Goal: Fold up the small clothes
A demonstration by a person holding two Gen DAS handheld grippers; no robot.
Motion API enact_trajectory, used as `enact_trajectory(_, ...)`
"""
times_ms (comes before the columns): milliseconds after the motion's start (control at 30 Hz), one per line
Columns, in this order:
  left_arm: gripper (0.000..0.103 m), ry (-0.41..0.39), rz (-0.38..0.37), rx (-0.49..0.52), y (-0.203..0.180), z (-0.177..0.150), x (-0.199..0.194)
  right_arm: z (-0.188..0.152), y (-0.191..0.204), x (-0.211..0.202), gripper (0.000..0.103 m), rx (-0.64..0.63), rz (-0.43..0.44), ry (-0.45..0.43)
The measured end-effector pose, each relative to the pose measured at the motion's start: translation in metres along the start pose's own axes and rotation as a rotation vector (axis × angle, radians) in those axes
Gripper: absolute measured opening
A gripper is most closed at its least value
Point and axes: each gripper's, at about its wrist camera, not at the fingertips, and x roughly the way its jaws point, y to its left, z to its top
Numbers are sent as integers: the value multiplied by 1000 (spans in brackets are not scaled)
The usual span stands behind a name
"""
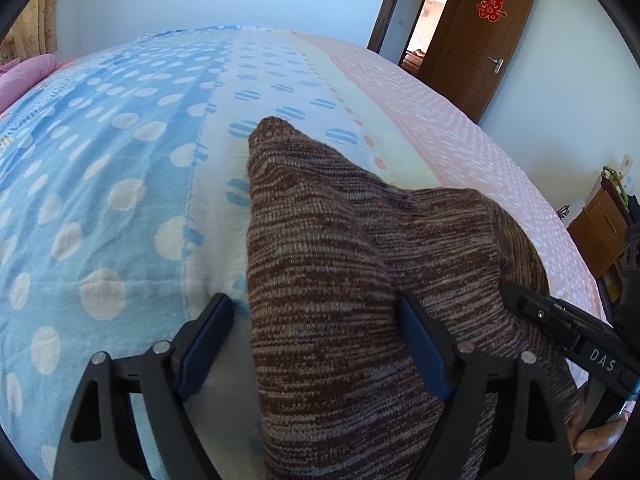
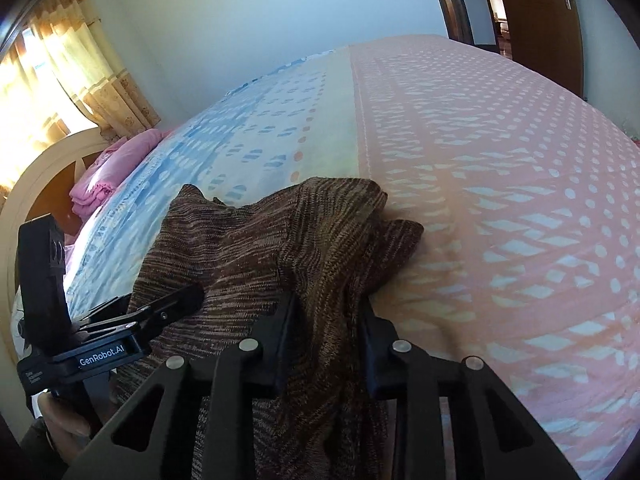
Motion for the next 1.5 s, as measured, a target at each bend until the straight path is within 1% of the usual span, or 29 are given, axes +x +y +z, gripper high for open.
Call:
enact_trajectory(100,70,-14,-4,17,-3,-1,-2,-3,6,-3,25,-31,-35,-16)
enact_trajectory(133,61,-21,-12,31,-5,-2,-3,-3,6,-5,25,-39,-45,-21)
enact_trajectory(267,50,-39,5,56,-11,-3,-5,-5,9,-9,22,-65,-85,-42)
enact_trajectory(300,49,-42,9,59,-12,-4,-6,-6,10,-11,22,-72,-95,-47)
enact_trajectory(433,37,-69,41,92,-19,-5,-9,-9,23,-18,20,-142,-178,-93)
enact_trajectory(500,34,-79,55,106,-21,-5,-11,-12,34,-24,20,-183,-228,-121)
enact_trajectory(567,29,-87,54,103,-21,-6,-15,-17,43,-33,19,-193,-258,-147)
enact_trajectory(667,26,-107,35,84,-18,-7,-27,-24,57,-54,18,-204,-280,-192)
enact_trajectory(733,26,-136,52,95,-20,-11,-41,-29,66,-74,14,-204,-280,-228)
enact_trajectory(833,26,-190,58,124,-26,-16,-69,-37,76,-106,14,-179,-258,-278)
enact_trajectory(933,25,-240,44,139,-31,-20,-100,-47,81,-138,13,-151,-248,-325)
enact_trajectory(1133,25,-303,-1,183,-49,-34,-157,-77,77,-205,13,-65,-223,-389)
enact_trajectory(1200,25,-318,-25,199,-57,-42,-175,-89,77,-230,13,-46,-226,-415)
enact_trajectory(1267,25,-328,-70,194,-61,-50,-193,-98,76,-250,13,-30,-221,-435)
enact_trajectory(1367,25,-335,-122,209,-67,-60,-214,-113,78,-284,13,-36,-230,-477)
enact_trajectory(1500,25,-297,-190,228,-79,-72,-223,-131,78,-319,13,-58,-260,-517)
